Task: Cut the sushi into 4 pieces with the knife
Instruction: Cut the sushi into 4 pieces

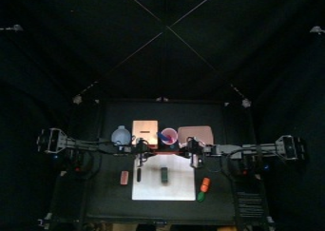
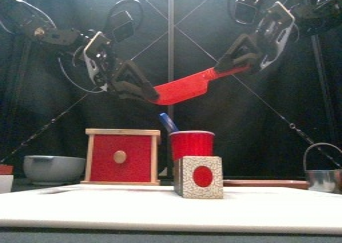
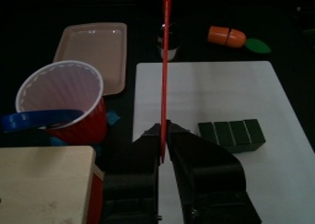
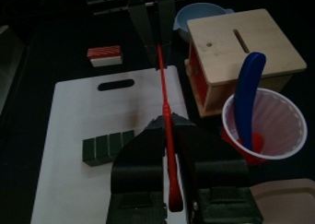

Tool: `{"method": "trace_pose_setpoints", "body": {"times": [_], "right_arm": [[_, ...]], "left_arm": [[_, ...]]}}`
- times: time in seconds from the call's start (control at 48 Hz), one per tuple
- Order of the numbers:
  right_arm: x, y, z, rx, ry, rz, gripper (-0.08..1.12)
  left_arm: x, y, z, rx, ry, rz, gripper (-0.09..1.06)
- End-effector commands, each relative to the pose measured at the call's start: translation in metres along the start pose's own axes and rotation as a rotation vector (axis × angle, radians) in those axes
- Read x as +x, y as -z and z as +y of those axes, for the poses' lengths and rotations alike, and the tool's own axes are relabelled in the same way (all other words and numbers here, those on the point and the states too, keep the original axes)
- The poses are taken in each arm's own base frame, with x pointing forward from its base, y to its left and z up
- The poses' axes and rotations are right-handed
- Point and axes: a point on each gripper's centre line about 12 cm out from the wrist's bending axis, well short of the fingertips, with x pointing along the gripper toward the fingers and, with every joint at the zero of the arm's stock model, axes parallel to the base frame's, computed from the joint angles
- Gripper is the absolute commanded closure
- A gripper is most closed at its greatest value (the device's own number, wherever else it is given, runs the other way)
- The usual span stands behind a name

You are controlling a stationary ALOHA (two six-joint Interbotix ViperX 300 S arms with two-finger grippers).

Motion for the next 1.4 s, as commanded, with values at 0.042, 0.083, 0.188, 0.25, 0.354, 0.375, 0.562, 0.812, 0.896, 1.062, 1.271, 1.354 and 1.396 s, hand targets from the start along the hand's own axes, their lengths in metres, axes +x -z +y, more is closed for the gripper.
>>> {"method": "trace_pose_setpoints", "body": {"times": [0.042, 0.083, 0.188, 0.25, 0.354, 0.375, 0.562, 0.812, 0.896, 1.062, 1.271, 1.354, 1.396], "right_arm": [[0.006, -0.010, 0.001, 0.013, 0.001, 0.078, 0.72], [0.009, -0.009, 0.001, 0.010, 0.001, 0.132, 0.72], [0.017, -0.004, 0.004, 0.005, -0.002, 0.241, 0.72], [0.022, 0.001, 0.005, 0.002, -0.003, 0.294, 0.72], [0.030, 0.006, 0.007, -0.001, -0.007, 0.345, 0.72], [0.031, 0.006, 0.008, -0.003, -0.010, 0.348, 0.72], [0.040, 0.002, 0.018, -0.022, -0.031, 0.373, 0.73], [0.056, 0.018, 0.031, -0.036, -0.056, 0.442, 0.73], [0.057, 0.025, 0.032, -0.040, -0.058, 0.480, 0.73], [0.060, 0.033, 0.031, -0.051, -0.052, 0.530, 0.73], [0.068, 0.044, 0.027, -0.063, -0.040, 0.569, 0.73], [0.071, 0.048, 0.025, -0.079, -0.033, 0.580, 0.73], [0.072, 0.050, 0.025, -0.078, -0.032, 0.588, 0.73]], "left_arm": [[-0.001, -0.012, 0.001, 0.000, -0.001, -0.037, 0.61], [-0.002, -0.012, 0.001, 0.000, -0.001, -0.037, 0.61], [-0.001, -0.011, 0.000, -0.001, 0.000, -0.035, 0.61], [-0.002, -0.010, -0.003, 0.001, 0.007, -0.033, 0.61], [-0.002, -0.008, -0.012, 0.011, 0.032, -0.028, 0.61], [-0.003, -0.006, -0.015, 0.015, 0.040, -0.024, 0.61], [-0.003, 0.010, -0.036, 0.036, 0.095, 0.019, 0.61], [0.008, 0.024, -0.053, 0.009, 0.127, 0.074, 0.62], [0.013, 0.027, -0.059, 0.005, 0.137, 0.086, 0.62], [0.021, 0.032, -0.070, 0.015, 0.159, 0.107, 0.63], [0.029, 0.043, -0.072, 0.018, 0.161, 0.142, 0.65], [0.033, 0.047, -0.071, 0.014, 0.157, 0.160, 0.65], [0.033, 0.048, -0.072, 0.010, 0.157, 0.161, 0.65]]}}
